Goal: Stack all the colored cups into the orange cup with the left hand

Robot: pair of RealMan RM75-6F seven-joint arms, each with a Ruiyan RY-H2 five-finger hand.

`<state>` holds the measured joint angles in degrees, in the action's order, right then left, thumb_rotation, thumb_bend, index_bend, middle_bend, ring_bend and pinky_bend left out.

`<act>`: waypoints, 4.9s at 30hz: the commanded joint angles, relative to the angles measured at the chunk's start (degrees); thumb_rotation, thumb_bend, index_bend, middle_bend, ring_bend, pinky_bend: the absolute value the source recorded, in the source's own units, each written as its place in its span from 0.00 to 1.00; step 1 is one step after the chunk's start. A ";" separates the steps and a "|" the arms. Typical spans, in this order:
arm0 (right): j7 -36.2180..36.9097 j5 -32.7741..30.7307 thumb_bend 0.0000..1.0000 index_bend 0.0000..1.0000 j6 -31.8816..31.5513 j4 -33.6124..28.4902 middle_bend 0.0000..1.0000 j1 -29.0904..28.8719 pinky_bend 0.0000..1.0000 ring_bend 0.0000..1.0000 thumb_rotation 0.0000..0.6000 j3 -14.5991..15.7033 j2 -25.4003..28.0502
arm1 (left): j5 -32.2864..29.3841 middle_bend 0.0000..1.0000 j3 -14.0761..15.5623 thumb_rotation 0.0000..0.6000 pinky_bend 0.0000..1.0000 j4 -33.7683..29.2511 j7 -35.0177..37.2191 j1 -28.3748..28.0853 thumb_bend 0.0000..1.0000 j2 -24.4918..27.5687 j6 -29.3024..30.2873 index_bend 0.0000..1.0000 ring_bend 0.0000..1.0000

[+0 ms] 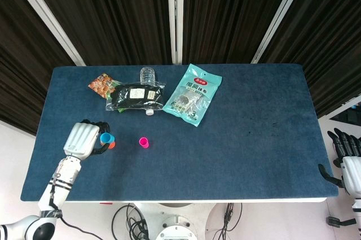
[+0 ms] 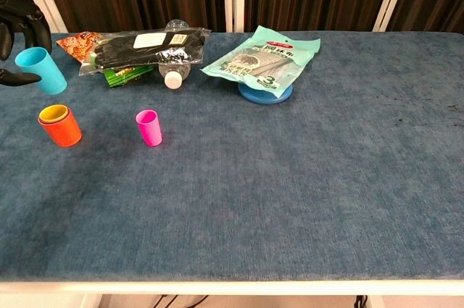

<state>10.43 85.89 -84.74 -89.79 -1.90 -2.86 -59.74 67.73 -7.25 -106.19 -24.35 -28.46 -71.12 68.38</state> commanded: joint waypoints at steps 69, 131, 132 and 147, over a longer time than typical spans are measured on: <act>1.71 -0.45 0.27 0.00 0.49 1.47 0.00 0.46 0.00 0.00 1.00 0.36 0.05 | -5.71 0.38 0.33 1.00 0.32 14.89 -8.56 -11.81 0.23 -18.66 -10.69 0.32 0.41; -0.29 0.30 0.27 0.00 1.98 0.25 0.00 -0.57 0.00 0.00 1.00 0.65 -0.04 | -4.22 0.52 1.57 1.00 0.42 7.06 1.18 -3.83 0.28 -4.32 -2.47 0.51 0.57; -0.43 0.35 0.27 0.00 1.89 0.13 0.00 -0.57 0.00 0.00 1.00 0.64 -0.03 | -4.18 0.52 1.59 1.00 0.42 7.58 1.34 -3.83 0.28 -4.59 -2.61 0.51 0.57; -0.75 -0.09 0.27 0.00 1.82 -0.16 0.00 -0.40 0.00 0.00 1.00 0.70 0.18 | -4.96 0.52 1.37 1.00 0.42 11.84 2.61 -3.34 0.29 -6.34 -3.80 0.51 0.57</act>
<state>9.69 85.79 -82.92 -89.95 -2.29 -2.16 -59.56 62.73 -5.87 -94.32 -21.75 -31.83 -77.49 64.55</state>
